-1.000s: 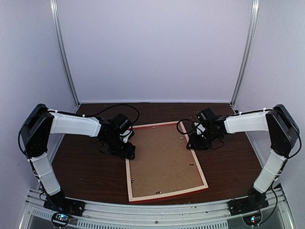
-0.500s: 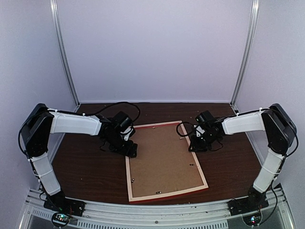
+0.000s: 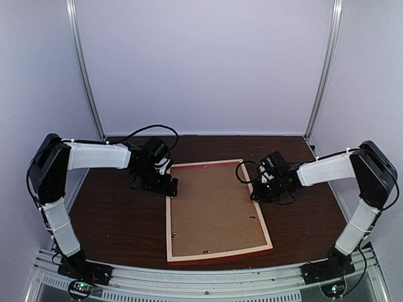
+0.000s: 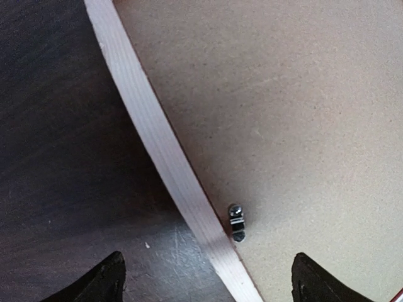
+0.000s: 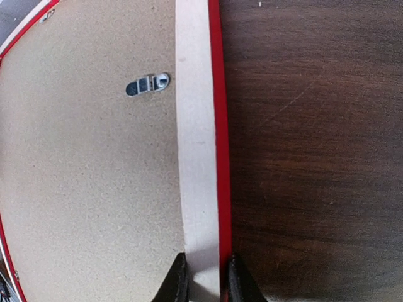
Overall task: Put the photo into the frame
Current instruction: Press the fastener onto the backboard.
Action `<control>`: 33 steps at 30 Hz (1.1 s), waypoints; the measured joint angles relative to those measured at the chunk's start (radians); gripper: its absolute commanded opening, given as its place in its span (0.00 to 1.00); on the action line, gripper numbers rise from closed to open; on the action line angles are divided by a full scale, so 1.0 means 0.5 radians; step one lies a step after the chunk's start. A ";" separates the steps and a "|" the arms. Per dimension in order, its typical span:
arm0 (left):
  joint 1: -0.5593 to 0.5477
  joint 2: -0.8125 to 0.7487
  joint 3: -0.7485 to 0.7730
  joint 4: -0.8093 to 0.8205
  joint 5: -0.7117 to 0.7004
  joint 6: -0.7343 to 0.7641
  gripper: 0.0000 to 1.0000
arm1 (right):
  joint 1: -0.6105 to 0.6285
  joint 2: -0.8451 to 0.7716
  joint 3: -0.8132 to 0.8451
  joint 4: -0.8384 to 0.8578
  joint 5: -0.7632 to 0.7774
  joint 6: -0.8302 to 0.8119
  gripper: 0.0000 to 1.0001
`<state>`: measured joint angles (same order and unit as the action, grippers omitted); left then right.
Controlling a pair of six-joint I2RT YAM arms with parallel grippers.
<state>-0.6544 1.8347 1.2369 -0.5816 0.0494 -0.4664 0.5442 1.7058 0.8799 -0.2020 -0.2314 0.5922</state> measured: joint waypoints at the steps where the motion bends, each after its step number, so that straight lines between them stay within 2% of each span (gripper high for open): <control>1: 0.013 0.012 0.011 -0.001 0.004 0.011 0.91 | 0.005 -0.014 -0.025 0.029 0.015 0.022 0.06; 5: 0.049 0.086 0.073 -0.040 0.024 0.088 0.90 | 0.017 -0.058 -0.085 0.072 0.051 0.085 0.06; 18: 0.051 0.310 0.298 -0.141 0.044 0.237 0.77 | 0.022 -0.065 -0.091 0.069 0.055 0.094 0.06; 33: 0.076 0.352 0.302 -0.141 0.079 0.281 0.52 | 0.024 -0.060 -0.080 0.054 0.048 0.086 0.06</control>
<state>-0.6167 2.0106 1.3880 -0.6521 0.0887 -0.3260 0.5560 1.6756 0.8398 -0.1749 -0.2073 0.6353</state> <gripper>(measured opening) 0.549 0.173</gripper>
